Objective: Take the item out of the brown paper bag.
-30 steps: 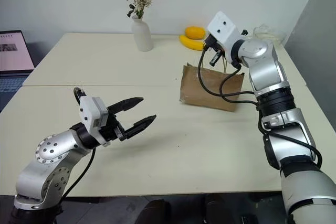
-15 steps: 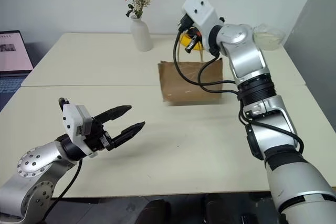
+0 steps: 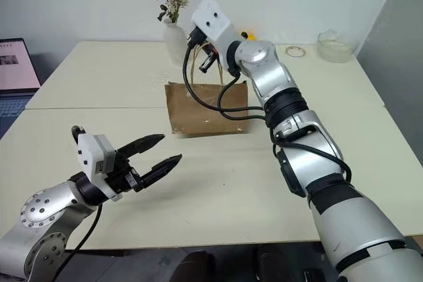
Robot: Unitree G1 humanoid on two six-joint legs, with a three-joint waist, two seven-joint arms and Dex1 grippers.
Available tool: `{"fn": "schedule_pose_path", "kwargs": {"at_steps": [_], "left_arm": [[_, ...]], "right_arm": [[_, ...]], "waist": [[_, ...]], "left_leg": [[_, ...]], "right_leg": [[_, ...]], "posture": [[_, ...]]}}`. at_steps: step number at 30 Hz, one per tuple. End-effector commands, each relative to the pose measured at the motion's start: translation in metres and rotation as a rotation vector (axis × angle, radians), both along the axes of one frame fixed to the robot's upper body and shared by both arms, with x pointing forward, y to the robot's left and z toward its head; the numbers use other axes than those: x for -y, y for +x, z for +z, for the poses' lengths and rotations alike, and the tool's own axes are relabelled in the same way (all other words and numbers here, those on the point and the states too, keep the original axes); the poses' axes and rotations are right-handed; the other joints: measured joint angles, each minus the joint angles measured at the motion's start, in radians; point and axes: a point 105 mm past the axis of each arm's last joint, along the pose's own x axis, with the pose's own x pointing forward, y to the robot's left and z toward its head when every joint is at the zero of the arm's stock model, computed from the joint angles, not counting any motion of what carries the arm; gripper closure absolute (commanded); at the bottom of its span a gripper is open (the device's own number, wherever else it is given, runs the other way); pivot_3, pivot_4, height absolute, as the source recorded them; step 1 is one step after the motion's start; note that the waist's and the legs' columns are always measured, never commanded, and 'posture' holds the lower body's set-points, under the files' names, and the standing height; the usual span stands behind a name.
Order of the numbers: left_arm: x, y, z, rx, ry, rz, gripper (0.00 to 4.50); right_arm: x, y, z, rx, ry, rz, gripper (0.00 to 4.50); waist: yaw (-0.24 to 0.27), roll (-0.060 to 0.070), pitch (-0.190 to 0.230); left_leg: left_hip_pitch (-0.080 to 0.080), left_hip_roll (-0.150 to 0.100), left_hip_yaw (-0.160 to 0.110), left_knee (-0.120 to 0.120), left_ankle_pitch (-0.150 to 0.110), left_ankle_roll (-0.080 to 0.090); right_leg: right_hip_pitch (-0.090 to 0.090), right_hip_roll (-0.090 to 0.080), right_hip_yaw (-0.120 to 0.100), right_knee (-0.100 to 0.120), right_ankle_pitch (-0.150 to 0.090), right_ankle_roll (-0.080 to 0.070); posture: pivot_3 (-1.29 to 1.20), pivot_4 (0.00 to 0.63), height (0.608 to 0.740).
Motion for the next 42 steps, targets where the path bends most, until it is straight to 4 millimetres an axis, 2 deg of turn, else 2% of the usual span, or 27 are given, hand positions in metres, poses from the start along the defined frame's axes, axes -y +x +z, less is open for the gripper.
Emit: {"fn": "schedule_pose_path", "kwargs": {"at_steps": [1, 13, 19, 31, 37, 42], "left_arm": [[-0.002, -0.004, 0.013, 0.071, 0.003, 0.019, 1.09], [-0.037, -0.010, 0.018, 0.127, -0.024, 0.197, 1.09], [-0.040, -0.010, 0.019, 0.140, -0.019, 0.215, 1.09], [-0.042, -0.007, 0.017, 0.144, 0.001, 0.219, 1.09], [-0.037, -0.005, 0.015, 0.145, 0.007, 0.200, 1.09], [-0.035, -0.004, 0.016, 0.146, 0.009, 0.188, 1.09]], "right_arm": [[-0.006, -0.007, 0.031, 0.104, 0.037, 0.022, 4.47], [-0.002, -0.007, 0.037, 0.115, 0.067, 0.012, 4.47], [-0.006, -0.013, 0.039, 0.146, 0.024, 0.055, 4.47], [-0.017, -0.027, 0.027, 0.131, -0.046, 0.145, 4.47], [-0.011, -0.023, 0.014, 0.135, -0.111, 0.133, 4.47], [-0.005, -0.019, 0.010, 0.141, -0.126, 0.110, 4.47]], "waist": [[0.000, 0.000, 0.000], [-0.001, 0.000, 0.000], [-0.001, 0.000, 0.000], [-0.002, 0.000, 0.000], [-0.001, 0.000, 0.000], [-0.002, 0.000, 0.000]], "left_leg": [[0.000, 0.000, 0.000, 0.000, 0.000, 0.000], [0.000, 0.000, 0.000, 0.000, 0.000, 0.000], [0.000, 0.000, 0.000, 0.000, 0.000, 0.000], [0.000, 0.000, 0.000, 0.000, 0.000, 0.000], [0.000, 0.000, 0.000, 0.000, 0.000, 0.000], [0.001, 0.000, 0.000, 0.000, 0.000, 0.000]], "right_leg": [[0.000, 0.000, 0.000, 0.000, 0.000, 0.000], [0.000, 0.000, 0.000, 0.000, 0.000, 0.000], [0.000, 0.000, 0.000, 0.000, 0.000, 0.000], [0.000, 0.000, 0.000, 0.000, 0.000, 0.000], [0.000, 0.000, 0.000, 0.000, 0.000, 0.000], [0.000, 0.000, 0.000, 0.000, 0.000, 0.000]], "posture": [[0.00, 0.150, 0.740], [0.00, 0.150, 0.740], [0.00, 0.150, 0.740], [0.00, 0.150, 0.740], [0.00, 0.150, 0.740], [0.00, 0.150, 0.740]]}}
